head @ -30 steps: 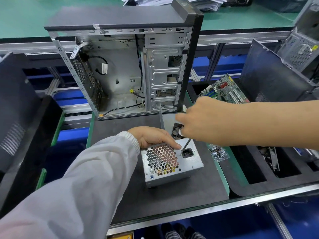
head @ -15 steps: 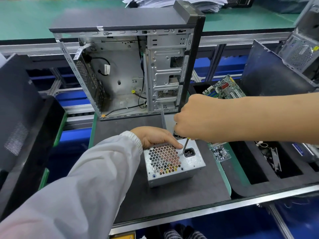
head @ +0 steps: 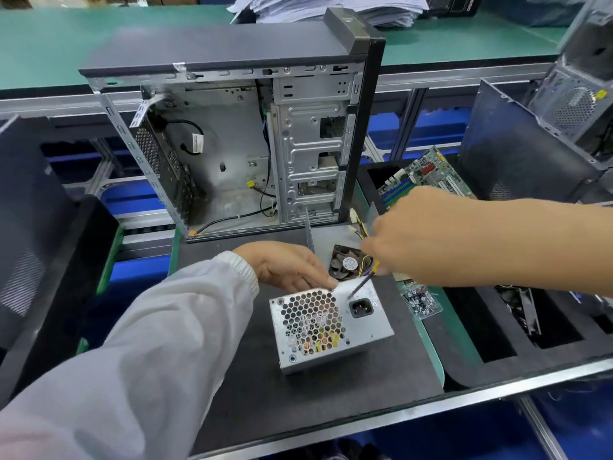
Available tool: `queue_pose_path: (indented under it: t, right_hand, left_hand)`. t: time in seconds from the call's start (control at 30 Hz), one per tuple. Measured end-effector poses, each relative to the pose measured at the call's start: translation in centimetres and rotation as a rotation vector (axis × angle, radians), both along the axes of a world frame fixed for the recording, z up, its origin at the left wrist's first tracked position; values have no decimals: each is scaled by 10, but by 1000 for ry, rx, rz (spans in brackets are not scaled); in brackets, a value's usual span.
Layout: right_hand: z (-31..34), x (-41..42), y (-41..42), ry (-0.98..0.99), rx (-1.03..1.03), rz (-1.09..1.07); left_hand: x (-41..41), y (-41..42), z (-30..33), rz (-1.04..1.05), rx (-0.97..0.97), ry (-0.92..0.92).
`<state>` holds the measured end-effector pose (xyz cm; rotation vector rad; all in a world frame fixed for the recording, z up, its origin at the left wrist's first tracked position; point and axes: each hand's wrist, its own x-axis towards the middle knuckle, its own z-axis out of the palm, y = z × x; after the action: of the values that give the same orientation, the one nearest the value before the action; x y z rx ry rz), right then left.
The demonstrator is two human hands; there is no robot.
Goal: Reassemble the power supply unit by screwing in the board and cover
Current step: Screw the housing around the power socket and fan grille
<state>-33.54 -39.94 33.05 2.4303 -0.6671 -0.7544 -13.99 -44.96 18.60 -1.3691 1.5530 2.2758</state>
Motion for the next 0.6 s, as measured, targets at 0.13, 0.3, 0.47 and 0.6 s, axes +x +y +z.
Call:
queue_pose_path:
  t: [0.13,0.3,0.47,0.6]
  right_hand:
    - [14,-20,-13,-129,-109,-60]
    - [-4,-59,-42,-255,-64,-311]
    - [-32,-70,-50,-336,91,-456]
    - [-53,-72,-58,-426,133,-496]
  left_hand:
    - [-1,-23,3,267,-374,30]
    - [-50,-65,-14,24,-1162,-297]
    - [-68,-89,-64,-604,-1165,-616]
    - [-57,-96,-82,-712,-1164,-671]
